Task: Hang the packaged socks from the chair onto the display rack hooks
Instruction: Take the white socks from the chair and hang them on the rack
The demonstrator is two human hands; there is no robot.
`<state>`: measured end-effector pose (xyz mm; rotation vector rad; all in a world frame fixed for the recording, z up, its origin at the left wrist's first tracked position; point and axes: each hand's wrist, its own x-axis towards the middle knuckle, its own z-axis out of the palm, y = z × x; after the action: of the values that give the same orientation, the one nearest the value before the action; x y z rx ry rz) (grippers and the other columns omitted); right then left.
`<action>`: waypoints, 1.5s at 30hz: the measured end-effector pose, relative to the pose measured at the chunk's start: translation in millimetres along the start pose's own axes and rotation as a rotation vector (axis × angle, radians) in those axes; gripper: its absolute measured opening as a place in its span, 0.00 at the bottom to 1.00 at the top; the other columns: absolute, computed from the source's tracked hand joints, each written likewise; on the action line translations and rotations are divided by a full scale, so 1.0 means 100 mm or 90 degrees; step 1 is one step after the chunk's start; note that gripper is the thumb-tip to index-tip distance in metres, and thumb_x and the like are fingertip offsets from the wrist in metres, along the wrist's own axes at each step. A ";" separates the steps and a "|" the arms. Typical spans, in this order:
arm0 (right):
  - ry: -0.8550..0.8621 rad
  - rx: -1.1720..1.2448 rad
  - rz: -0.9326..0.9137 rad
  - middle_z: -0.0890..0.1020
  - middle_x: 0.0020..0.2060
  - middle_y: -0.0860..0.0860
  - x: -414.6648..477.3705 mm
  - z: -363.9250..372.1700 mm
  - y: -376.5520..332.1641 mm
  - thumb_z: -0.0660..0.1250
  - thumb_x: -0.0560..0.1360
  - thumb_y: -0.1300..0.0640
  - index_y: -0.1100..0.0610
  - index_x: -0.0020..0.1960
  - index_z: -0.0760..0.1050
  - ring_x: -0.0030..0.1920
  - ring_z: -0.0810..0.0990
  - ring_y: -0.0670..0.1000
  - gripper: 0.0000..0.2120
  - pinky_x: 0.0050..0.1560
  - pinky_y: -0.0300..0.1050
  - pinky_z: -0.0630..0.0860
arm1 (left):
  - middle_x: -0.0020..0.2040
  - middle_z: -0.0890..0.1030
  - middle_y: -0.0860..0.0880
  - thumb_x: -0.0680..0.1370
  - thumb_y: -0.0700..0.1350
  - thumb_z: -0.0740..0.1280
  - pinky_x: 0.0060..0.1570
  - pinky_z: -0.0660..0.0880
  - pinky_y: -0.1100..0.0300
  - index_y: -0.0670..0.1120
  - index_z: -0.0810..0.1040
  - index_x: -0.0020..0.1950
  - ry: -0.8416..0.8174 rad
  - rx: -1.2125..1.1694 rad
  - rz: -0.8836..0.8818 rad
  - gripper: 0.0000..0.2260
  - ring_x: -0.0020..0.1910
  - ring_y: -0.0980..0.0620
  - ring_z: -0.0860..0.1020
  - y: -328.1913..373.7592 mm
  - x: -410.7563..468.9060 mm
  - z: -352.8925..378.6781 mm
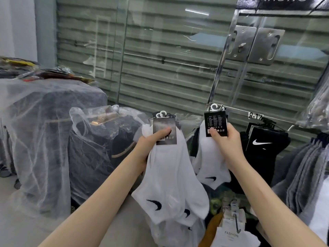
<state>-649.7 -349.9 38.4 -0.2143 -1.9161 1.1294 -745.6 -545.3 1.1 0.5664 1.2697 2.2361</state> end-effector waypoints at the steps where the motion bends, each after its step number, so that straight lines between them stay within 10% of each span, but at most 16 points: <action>1: 0.014 -0.016 -0.013 0.79 0.40 0.42 0.00 0.00 -0.01 0.67 0.74 0.60 0.52 0.47 0.74 0.43 0.77 0.45 0.04 0.47 0.41 0.72 | 0.48 0.86 0.45 0.57 0.53 0.79 0.46 0.80 0.56 0.47 0.87 0.46 0.001 0.002 0.000 0.20 0.45 0.47 0.85 -0.01 -0.01 0.00; 7: 0.066 0.015 0.018 0.79 0.41 0.45 -0.05 0.00 0.06 0.67 0.74 0.59 0.53 0.48 0.74 0.47 0.78 0.50 0.04 0.50 0.45 0.73 | 0.46 0.86 0.45 0.70 0.47 0.74 0.45 0.81 0.57 0.47 0.87 0.44 -0.016 0.009 0.003 0.06 0.42 0.49 0.85 0.00 -0.06 0.07; 16: 0.102 -0.005 0.119 0.76 0.47 0.48 -0.15 0.09 0.02 0.65 0.75 0.57 0.60 0.59 0.69 0.47 0.75 0.49 0.15 0.44 0.37 0.71 | 0.49 0.84 0.45 0.75 0.44 0.69 0.43 0.80 0.61 0.41 0.80 0.60 -0.040 0.009 0.020 0.15 0.44 0.50 0.83 0.04 -0.18 0.27; 20: 0.304 -0.288 -0.145 0.69 0.58 0.55 -0.45 0.20 -0.13 0.65 0.72 0.53 0.60 0.61 0.66 0.57 0.71 0.53 0.21 0.53 0.45 0.65 | 0.45 0.84 0.46 0.75 0.44 0.69 0.39 0.80 0.62 0.41 0.80 0.59 -0.050 0.001 0.026 0.13 0.40 0.51 0.83 0.03 -0.17 0.27; 22: 0.198 -0.254 -0.208 0.70 0.53 0.48 -0.60 0.32 -0.24 0.67 0.70 0.45 0.57 0.58 0.68 0.54 0.72 0.49 0.23 0.52 0.42 0.66 | 0.44 0.85 0.46 0.75 0.44 0.69 0.39 0.80 0.62 0.41 0.81 0.56 -0.051 0.004 0.033 0.12 0.41 0.51 0.84 0.01 -0.15 0.27; 26: -0.168 -0.030 0.057 0.78 0.50 0.45 -0.64 0.47 -0.32 0.76 0.63 0.45 0.51 0.54 0.70 0.52 0.78 0.45 0.25 0.52 0.42 0.76 | 0.47 0.86 0.44 0.71 0.50 0.72 0.43 0.82 0.57 0.43 0.83 0.53 -0.051 0.032 0.042 0.14 0.45 0.47 0.84 -0.02 -0.13 0.22; 31: -0.161 -0.008 -0.010 0.83 0.46 0.46 -0.58 0.45 -0.28 0.71 0.71 0.53 0.53 0.53 0.77 0.48 0.81 0.47 0.12 0.48 0.43 0.78 | 0.54 0.84 0.44 0.64 0.59 0.72 0.48 0.80 0.56 0.45 0.80 0.60 -0.065 0.017 0.025 0.29 0.53 0.48 0.83 -0.08 -0.13 0.06; 45: -0.089 0.116 0.172 0.82 0.50 0.52 -0.22 -0.05 -0.21 0.63 0.75 0.66 0.55 0.53 0.76 0.49 0.81 0.50 0.10 0.45 0.41 0.77 | 0.39 0.87 0.50 0.73 0.47 0.71 0.29 0.78 0.65 0.46 0.81 0.48 0.059 0.010 0.045 0.07 0.36 0.54 0.85 -0.11 -0.14 -0.05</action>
<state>-626.9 -370.3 42.8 -0.3074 -1.9310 1.5266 -735.1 -552.8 -12.4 0.5278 1.3333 2.3369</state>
